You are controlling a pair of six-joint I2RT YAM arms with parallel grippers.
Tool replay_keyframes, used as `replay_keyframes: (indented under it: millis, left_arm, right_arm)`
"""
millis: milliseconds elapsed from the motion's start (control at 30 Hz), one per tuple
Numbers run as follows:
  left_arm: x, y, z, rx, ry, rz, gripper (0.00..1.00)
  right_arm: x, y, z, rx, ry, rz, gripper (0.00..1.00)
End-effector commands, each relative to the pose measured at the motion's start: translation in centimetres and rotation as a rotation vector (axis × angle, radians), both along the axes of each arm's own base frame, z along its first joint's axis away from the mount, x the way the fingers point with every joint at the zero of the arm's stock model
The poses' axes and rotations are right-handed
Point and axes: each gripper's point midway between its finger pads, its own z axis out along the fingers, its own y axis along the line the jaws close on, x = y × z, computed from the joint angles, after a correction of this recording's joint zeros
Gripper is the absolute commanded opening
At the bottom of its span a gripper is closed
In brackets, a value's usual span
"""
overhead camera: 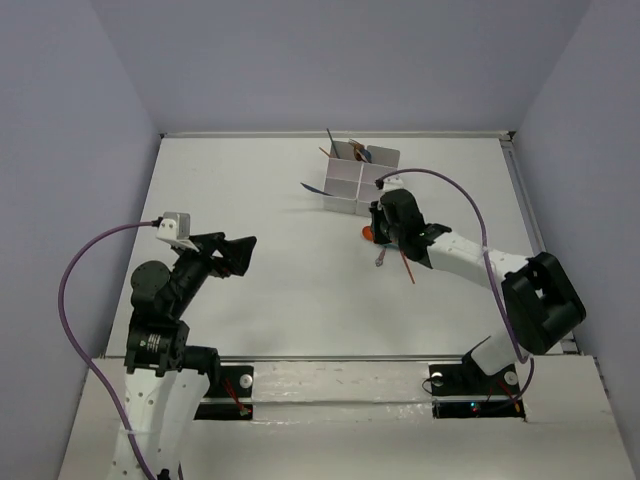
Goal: Sort the eating utensils into containers
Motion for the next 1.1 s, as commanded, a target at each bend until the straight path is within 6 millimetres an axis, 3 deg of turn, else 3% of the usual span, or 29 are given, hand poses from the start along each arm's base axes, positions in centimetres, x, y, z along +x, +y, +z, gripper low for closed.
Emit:
replay_keyframes:
  millis: [0,100,267,667,1067]
  left_arm:
    - [-0.5,-0.5,1.1,-0.006,-0.056,-0.031,0.99]
    - [-0.6,-0.5,1.4,-0.006,-0.067,-0.028,0.99]
    - [-0.9,-0.8,1.4,-0.008,-0.069,-0.045,0.99]
    - [-0.9,-0.8,1.5,-0.007,-0.070,-0.043,0.99]
    - [-0.7,-0.8,1.2,-0.007,-0.060,-0.043,0.99]
  right_arm:
    - [-2.9,-6.0,-2.9,-0.093,0.229,-0.128,0.21]
    - [-3.6,-8.1,-4.7,-0.093,0.308,-0.123,0.30]
    - [-4.0,-8.1,-4.8,-0.099,0.345,-0.072,0.37]
    - [-0.6,-8.2,-6.1,-0.194,0.363,-0.059,0.37]
    - [-0.1,-7.5,-7.6,-0.219,0.418,-0.009,0.36]
